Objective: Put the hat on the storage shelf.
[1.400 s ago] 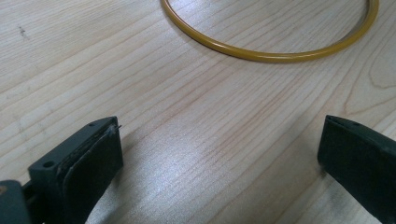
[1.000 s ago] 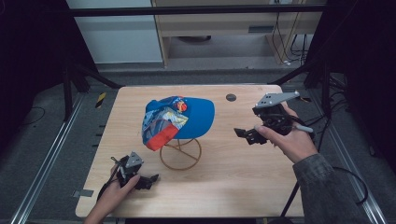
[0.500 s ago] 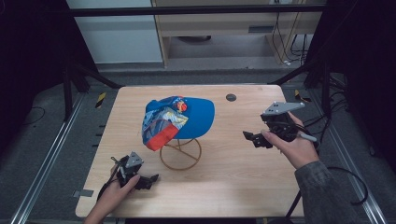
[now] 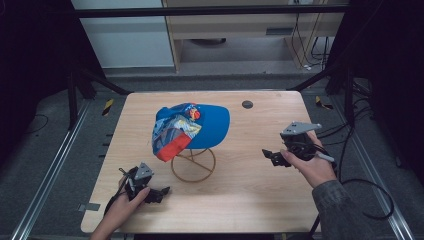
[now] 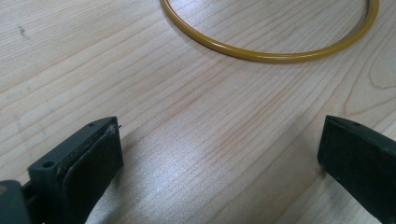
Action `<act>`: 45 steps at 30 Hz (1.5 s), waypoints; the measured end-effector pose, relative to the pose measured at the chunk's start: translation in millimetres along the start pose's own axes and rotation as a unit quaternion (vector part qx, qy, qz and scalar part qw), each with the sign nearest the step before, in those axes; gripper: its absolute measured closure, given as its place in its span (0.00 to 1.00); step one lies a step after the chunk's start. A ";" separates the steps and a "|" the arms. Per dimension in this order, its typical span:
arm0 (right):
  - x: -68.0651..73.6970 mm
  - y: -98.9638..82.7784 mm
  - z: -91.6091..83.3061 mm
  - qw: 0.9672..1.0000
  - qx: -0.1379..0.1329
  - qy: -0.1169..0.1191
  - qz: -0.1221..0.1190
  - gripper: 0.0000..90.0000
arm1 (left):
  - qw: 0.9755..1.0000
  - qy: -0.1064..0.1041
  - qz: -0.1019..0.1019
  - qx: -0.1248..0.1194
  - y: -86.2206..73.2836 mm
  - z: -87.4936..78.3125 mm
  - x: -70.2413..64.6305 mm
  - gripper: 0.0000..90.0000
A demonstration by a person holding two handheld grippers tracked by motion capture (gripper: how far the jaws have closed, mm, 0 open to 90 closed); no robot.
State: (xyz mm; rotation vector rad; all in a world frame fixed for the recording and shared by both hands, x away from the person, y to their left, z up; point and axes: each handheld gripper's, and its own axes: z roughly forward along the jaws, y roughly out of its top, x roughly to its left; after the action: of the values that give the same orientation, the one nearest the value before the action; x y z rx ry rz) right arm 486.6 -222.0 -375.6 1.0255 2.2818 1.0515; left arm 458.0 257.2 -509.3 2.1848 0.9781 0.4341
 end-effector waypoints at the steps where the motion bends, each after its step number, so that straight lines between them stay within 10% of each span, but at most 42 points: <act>1: -0.5 -2.7 2.1 1.000 0.002 -0.001 0.003 0.16 | 1.000 0.000 0.000 0.000 0.0 0.0 0.0 0.00; 21: -5.3 -42.9 30.7 0.999 0.033 -0.009 0.029 0.15 | 1.000 0.000 0.000 0.000 0.0 0.0 0.0 0.00; 45: 24.6 -81.9 65.0 0.997 0.059 0.024 0.041 0.15 | 1.000 0.000 0.000 0.000 0.0 0.0 0.0 0.00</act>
State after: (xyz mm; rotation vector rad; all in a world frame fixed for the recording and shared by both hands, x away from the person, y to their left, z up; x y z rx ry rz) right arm 475.3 -208.9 -481.6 1.1601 2.3823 0.9936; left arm 458.0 257.2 -509.3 2.1847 0.9783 0.4341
